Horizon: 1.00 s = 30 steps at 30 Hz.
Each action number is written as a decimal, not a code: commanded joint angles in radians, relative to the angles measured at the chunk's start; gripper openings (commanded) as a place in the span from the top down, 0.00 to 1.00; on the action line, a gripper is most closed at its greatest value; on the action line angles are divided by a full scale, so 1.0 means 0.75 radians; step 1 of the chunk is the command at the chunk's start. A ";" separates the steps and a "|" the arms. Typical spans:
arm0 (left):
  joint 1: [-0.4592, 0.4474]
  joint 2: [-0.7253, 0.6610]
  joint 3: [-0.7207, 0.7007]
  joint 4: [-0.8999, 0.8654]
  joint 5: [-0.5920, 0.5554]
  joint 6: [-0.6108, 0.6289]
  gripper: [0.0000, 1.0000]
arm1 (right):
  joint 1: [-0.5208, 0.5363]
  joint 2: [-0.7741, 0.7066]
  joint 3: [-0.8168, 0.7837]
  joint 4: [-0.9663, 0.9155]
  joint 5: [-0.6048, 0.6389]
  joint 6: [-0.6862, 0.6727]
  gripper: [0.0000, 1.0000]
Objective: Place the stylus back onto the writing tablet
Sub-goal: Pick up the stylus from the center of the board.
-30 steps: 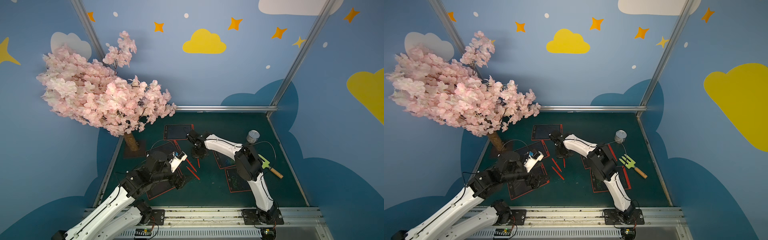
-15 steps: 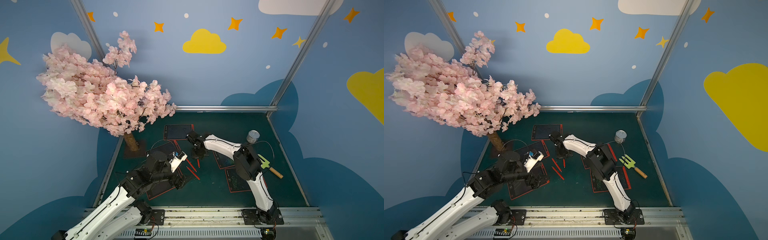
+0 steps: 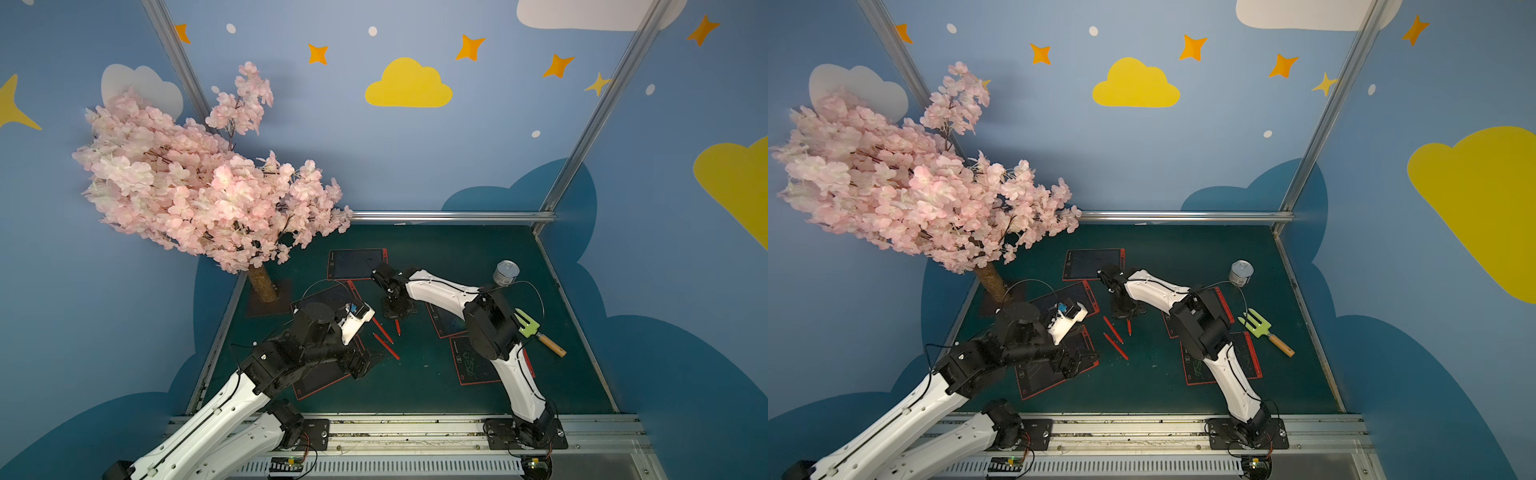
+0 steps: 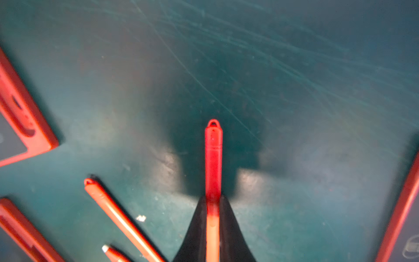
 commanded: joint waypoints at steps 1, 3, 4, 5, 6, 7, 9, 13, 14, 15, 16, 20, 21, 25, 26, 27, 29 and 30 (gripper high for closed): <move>0.004 -0.006 0.014 0.006 0.017 0.011 0.01 | -0.006 0.034 0.037 -0.027 -0.001 -0.007 0.88; 0.005 -0.007 0.015 0.006 0.017 0.010 0.01 | -0.006 0.035 0.039 -0.029 -0.001 -0.007 0.91; 0.005 -0.006 0.014 0.005 0.017 0.010 0.01 | -0.006 0.035 0.039 -0.029 -0.001 -0.008 0.91; 0.004 -0.006 0.016 0.006 0.018 0.010 0.01 | -0.005 0.035 0.039 -0.029 -0.001 -0.009 0.92; 0.004 -0.005 0.014 0.006 0.017 0.010 0.01 | -0.006 0.035 0.041 -0.031 0.001 -0.009 0.93; 0.004 -0.006 0.014 0.006 0.017 0.011 0.01 | -0.006 0.035 0.041 -0.032 0.003 -0.009 0.95; 0.004 -0.006 0.014 0.006 0.017 0.010 0.01 | -0.006 0.033 0.041 -0.033 0.007 -0.009 0.97; 0.005 -0.005 0.016 0.006 0.018 0.009 0.01 | -0.005 0.037 0.041 -0.033 0.001 -0.011 0.97; 0.005 -0.003 0.016 0.006 0.018 0.010 0.01 | -0.005 0.039 0.042 -0.034 0.000 -0.012 0.96; 0.004 -0.004 0.014 0.005 0.019 0.009 0.01 | -0.004 0.039 0.042 -0.033 -0.001 -0.011 0.94; 0.005 -0.005 0.014 0.004 0.019 0.010 0.01 | -0.004 0.039 0.042 -0.032 -0.003 -0.011 0.92; 0.004 -0.002 0.014 0.006 0.019 0.010 0.01 | -0.003 0.041 0.043 -0.031 -0.004 -0.015 0.88; 0.004 -0.001 0.014 0.006 0.021 0.010 0.01 | -0.006 0.043 0.043 -0.031 -0.007 -0.015 0.88; 0.004 0.002 0.016 0.006 0.025 0.010 0.01 | -0.006 0.045 0.039 -0.034 -0.007 -0.017 0.86; 0.004 0.002 0.017 0.004 0.026 0.011 0.01 | -0.006 0.045 0.039 -0.033 -0.007 -0.017 0.86; 0.005 0.003 0.016 0.006 0.026 0.010 0.01 | -0.008 0.047 0.039 -0.033 -0.009 -0.017 0.86; 0.004 0.002 0.016 0.006 0.029 0.010 0.01 | -0.008 0.051 0.040 -0.033 -0.011 -0.019 0.86; 0.006 0.002 0.016 0.006 0.029 0.010 0.01 | -0.010 0.053 0.042 -0.033 -0.013 -0.021 0.86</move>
